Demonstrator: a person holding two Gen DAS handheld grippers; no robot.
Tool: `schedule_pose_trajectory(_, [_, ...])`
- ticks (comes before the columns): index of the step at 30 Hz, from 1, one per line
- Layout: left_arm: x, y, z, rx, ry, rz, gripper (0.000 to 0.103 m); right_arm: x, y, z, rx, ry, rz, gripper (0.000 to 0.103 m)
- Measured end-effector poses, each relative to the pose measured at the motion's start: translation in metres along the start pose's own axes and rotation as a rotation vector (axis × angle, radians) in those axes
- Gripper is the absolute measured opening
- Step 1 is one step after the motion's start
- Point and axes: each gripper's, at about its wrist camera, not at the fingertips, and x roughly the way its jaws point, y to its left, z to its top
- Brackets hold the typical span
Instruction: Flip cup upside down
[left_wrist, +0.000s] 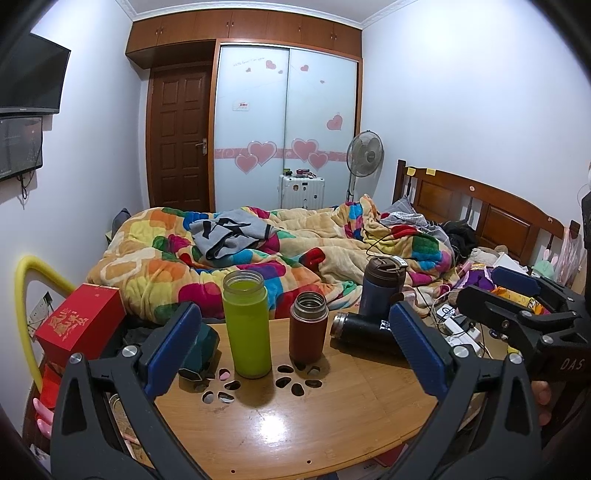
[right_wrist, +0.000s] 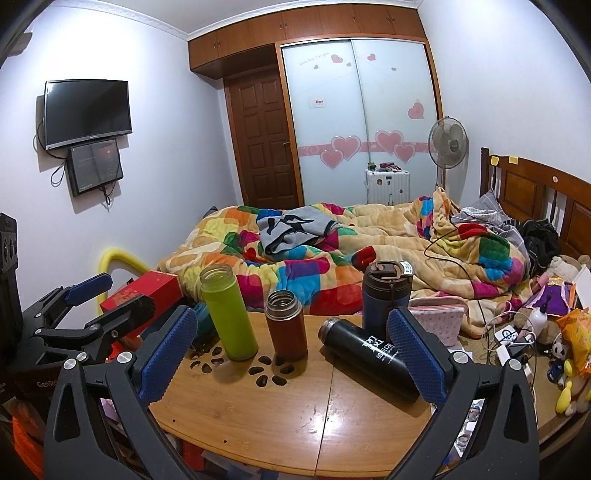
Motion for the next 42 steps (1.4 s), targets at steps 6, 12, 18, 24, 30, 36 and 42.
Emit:
schedule_pose_trajectory(6, [0.0001, -0.0004, 0.0009, 0.004, 0.000, 0.005, 0.103, 0.0000, 0.0003, -0.0005, 0.002, -0.001, 0.000, 0.103])
schedule_pose_trajectory(12, [-0.0001, -0.0009, 0.0009, 0.004, 0.000, 0.004, 0.103, 0.0002, 0.0016, 0.0005, 0.001, -0.002, 0.000, 0.103])
schedule_pose_trajectory(18, [-0.0004, -0.0019, 0.0006, 0.004, -0.002, 0.005, 0.103, -0.0004, 0.0021, 0.0012, 0.002, -0.004, -0.002, 0.103])
schedule_pose_trajectory(24, [-0.0006, -0.0026, 0.0015, 0.005, -0.001, 0.005, 0.103, -0.0008, 0.0049, 0.0050, 0.002, -0.005, -0.002, 0.103])
schedule_pose_trajectory(30, [-0.0009, -0.0030, 0.0009, 0.004, -0.003, 0.005, 0.103, -0.0013, 0.0046, 0.0047, 0.000, -0.006, -0.002, 0.103])
schedule_pose_trajectory(36, [-0.0013, -0.0040, 0.0007, 0.005, -0.002, 0.005, 0.103, -0.0013, 0.0050, 0.0040, 0.001, -0.006, -0.002, 0.103])
schedule_pose_trajectory(42, [0.0071, -0.0030, 0.0019, 0.004, 0.010, 0.004, 0.103, -0.0009, 0.0062, 0.0066, 0.002, -0.003, -0.002, 0.103])
